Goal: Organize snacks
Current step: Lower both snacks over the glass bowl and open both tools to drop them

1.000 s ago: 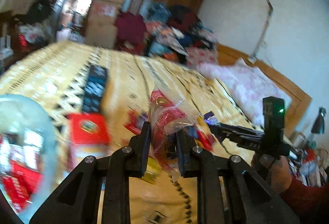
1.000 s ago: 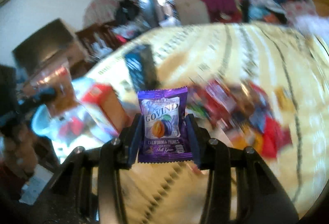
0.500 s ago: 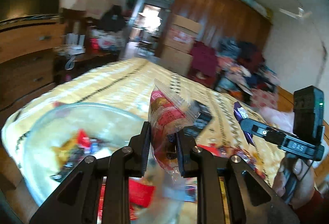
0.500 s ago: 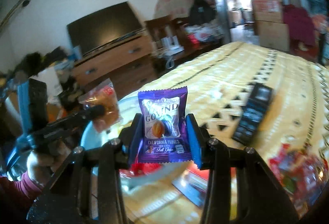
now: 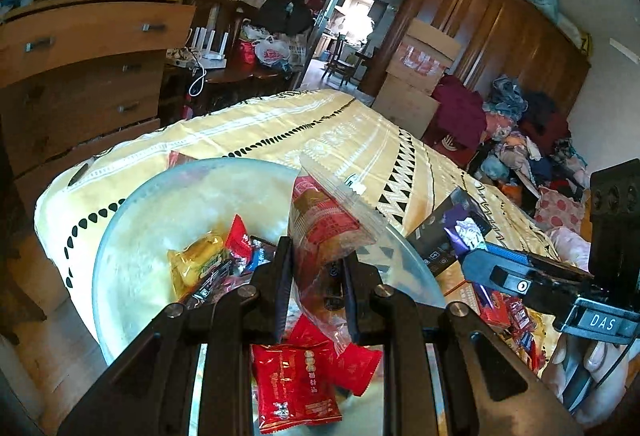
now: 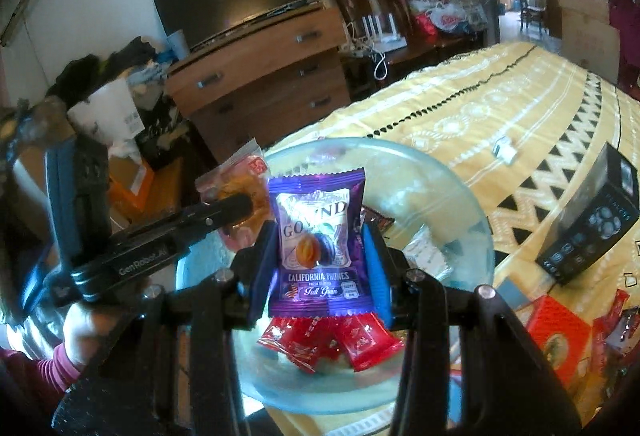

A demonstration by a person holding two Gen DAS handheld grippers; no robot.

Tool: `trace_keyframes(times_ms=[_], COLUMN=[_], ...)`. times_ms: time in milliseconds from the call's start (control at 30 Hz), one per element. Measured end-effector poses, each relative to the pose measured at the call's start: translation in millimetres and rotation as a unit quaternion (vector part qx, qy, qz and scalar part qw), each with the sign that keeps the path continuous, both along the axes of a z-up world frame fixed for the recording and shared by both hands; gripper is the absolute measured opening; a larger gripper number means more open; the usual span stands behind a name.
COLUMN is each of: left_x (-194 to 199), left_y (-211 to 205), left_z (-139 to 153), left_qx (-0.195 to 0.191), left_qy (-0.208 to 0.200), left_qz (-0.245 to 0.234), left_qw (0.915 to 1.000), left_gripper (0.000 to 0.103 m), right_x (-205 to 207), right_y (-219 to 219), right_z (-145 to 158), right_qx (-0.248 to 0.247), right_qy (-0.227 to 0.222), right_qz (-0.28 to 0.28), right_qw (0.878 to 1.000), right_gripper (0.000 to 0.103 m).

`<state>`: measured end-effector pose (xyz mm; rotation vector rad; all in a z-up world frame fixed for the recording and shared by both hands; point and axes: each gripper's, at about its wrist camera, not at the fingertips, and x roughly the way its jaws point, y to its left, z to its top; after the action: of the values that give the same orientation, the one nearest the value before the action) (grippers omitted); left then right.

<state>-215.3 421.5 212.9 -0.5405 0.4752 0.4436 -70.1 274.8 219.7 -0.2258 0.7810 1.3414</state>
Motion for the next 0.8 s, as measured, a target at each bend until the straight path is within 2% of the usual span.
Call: trace_keyframes(times_ms=[800], left_x=[-3.1], left_y=[-1.1], left_z=[-2.4], left_qx=[-0.001], left_qy=[0.007], left_qz=[0.0], left_qw=[1.0], left_gripper=[0.022], right_x=[-5.2], right_y=[10.3], right_z=[-4.1], right_qx=[-0.002], right_qy=[0.002], right_qz=[-0.001], right_qw=[1.0], right_gripper=[0.044])
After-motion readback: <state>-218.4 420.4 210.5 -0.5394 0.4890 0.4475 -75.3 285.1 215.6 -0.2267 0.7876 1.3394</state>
